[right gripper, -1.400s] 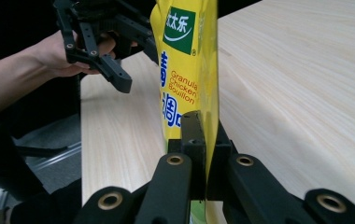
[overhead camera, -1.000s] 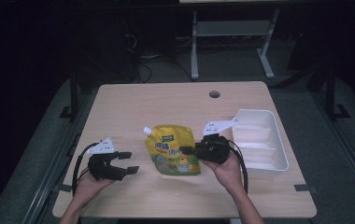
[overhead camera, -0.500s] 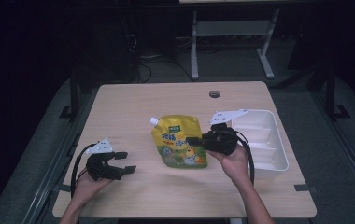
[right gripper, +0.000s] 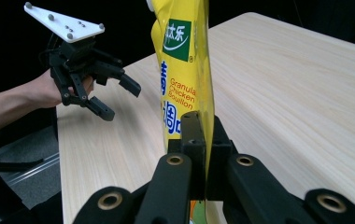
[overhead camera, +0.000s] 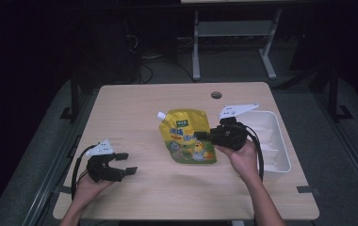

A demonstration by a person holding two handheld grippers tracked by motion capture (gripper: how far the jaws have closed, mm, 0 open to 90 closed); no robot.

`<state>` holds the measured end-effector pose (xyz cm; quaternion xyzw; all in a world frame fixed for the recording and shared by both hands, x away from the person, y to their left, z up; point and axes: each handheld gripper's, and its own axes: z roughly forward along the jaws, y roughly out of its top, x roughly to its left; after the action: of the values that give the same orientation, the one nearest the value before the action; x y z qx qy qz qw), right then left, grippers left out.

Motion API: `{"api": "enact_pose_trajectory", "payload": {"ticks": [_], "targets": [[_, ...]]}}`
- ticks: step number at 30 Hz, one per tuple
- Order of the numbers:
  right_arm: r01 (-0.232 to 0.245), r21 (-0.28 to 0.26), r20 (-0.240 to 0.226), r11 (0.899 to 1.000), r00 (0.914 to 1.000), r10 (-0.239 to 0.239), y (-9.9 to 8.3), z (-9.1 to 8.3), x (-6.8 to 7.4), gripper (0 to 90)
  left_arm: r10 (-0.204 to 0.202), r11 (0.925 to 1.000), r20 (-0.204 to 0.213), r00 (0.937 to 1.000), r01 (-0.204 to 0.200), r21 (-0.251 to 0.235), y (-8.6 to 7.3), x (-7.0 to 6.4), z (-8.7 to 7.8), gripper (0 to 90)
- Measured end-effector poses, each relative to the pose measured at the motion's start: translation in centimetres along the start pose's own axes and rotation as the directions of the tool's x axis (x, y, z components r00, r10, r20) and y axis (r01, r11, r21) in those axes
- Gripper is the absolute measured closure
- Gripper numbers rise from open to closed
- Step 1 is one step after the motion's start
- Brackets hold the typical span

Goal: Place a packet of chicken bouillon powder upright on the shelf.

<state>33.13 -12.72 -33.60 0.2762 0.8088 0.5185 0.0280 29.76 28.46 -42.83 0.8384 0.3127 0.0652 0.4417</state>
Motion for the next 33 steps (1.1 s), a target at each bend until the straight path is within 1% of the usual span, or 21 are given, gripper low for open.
{"api": "enact_pose_trajectory", "payload": {"ticks": [7, 12, 17, 19, 20, 21, 22, 23, 33], "targets": [[-0.003, -0.003, 0.02, 1.0, 0.9998, 0.003, 0.4, -0.8, -0.4, 89.7, 0.003, 1.0, -0.001, 1.0, -0.003, -0.003, 0.0, 0.0, -0.1, 26.7], [-0.004, -0.008, 0.038, 1.0, 0.9993, 0.005, 0.7, -1.8, -0.7, 89.7, 0.0, 1.0, -0.002, 1.0, 0.0, -0.007, 0.0, 0.1, -0.2, 26.7], [-0.006, -0.016, 0.061, 1.0, 0.9981, 0.007, 1.0, -3.1, -1.1, 89.7, 0.0, 0.9999, -0.002, 1.0, 0.0, -0.012, 0.0, 0.2, -0.3, 26.7], [-0.001, -0.022, 0.07, 1.0, 0.9976, 0.003, 1.1, -3.8, -1.3, 89.7, 0.002, 0.9999, -0.002, 1.0, -0.002, -0.01, 0.0, 0.1, -0.3, 26.7], [-0.002, -0.029, 0.08, 1.0, 0.9968, 0.005, 1.2, -4.5, -1.4, 89.7, 0.003, 1.0, -0.001, 1.0, -0.003, -0.008, 0.0, 0.1, -0.3, 26.7], [-0.002, -0.029, 0.08, 1.0, 0.9968, 0.005, 1.2, -4.5, -1.4, 89.7, 0.001, 1.0, -0.001, 1.0, -0.001, -0.01, 0.0, 0.1, -0.2, 26.7], [-0.004, -0.039, 0.086, 0.999, 0.9962, 0.008, 1.2, -5.0, -1.6, 89.7, 0.0, 1.0, -0.001, 1.0, 0.0, -0.009, 0.0, 0.1, -0.1, 26.7], [-0.004, -0.039, 0.086, 0.999, 0.9962, 0.008, 1.2, -5.0, -1.6, 89.7, 0.0, 1.0, -0.001, 1.0, 0.0, -0.009, 0.0, 0.1, -0.1, 26.7], [-0.016, -0.046, 0.117, 0.999, 0.9929, 0.022, 0.9, -7.1, -2.4, 89.7, 0.001, 0.9999, -0.002, 1.0, -0.001, -0.013, 0.0, 0.1, -0.1, 26.7]]}}
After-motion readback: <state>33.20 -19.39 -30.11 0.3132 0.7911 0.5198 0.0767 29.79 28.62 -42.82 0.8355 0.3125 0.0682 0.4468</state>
